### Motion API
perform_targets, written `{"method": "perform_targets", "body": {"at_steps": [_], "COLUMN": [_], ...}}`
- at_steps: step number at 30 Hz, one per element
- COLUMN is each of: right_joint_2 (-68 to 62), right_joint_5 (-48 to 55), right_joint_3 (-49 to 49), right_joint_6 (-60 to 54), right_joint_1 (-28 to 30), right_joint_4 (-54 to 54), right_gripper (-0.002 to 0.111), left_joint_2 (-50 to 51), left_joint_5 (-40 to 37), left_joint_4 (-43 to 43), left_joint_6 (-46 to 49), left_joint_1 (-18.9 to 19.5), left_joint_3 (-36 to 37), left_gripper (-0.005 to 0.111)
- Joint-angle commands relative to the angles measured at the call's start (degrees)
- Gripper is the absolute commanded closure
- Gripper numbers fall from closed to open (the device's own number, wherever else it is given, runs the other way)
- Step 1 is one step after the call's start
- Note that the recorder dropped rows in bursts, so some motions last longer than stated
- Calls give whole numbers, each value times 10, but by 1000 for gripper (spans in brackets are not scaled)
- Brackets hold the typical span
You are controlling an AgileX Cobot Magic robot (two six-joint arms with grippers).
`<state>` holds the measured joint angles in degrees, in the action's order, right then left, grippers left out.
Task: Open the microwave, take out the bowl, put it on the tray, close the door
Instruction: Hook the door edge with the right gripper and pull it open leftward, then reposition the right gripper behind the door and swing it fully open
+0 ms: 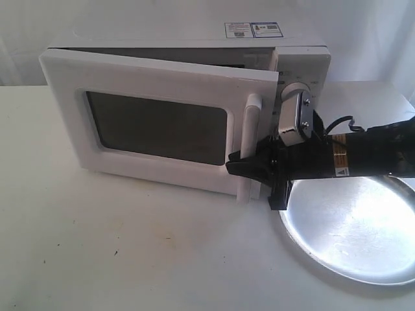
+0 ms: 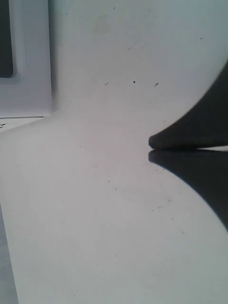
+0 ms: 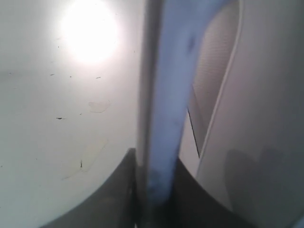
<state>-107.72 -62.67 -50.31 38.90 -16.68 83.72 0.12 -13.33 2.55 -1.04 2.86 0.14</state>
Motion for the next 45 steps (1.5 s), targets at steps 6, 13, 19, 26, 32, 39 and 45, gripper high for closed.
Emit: {"method": "perform_targets", "body": {"at_steps": [6,13,19,26,32,39,45], "right_joint_2": [19,19,19,50,59,59,59], "right_joint_5": [-26,-73,-73,-54,164,249,73], "right_joint_3": [-9,-9,15,16,16,-13,-16], "right_joint_6": [36,138,154,154,198,164,92], "right_joint_1": [25,83,89,90,90,90,88], "right_joint_4": [9,162,162,162,162,13,-124], "right_gripper": [71,70,70,92,108,108,108], "left_joint_2": [-1,-1,-1,-1,-1,-1,-1], "left_joint_5": [1,1,1,1,1,1,1], "left_joint_4": [-4,-4,-4,-4,-4,-4,-4], "left_joint_6": [-2,-2,-2,-2,-2,-2,-2], "left_joint_1": [-2,-2,-2,-2,-2,-2,-2], "left_joint_3": [-1,-1,-1,-1,-1,-1,-1], "left_gripper": [107,107,107,107,107,107,107]}}
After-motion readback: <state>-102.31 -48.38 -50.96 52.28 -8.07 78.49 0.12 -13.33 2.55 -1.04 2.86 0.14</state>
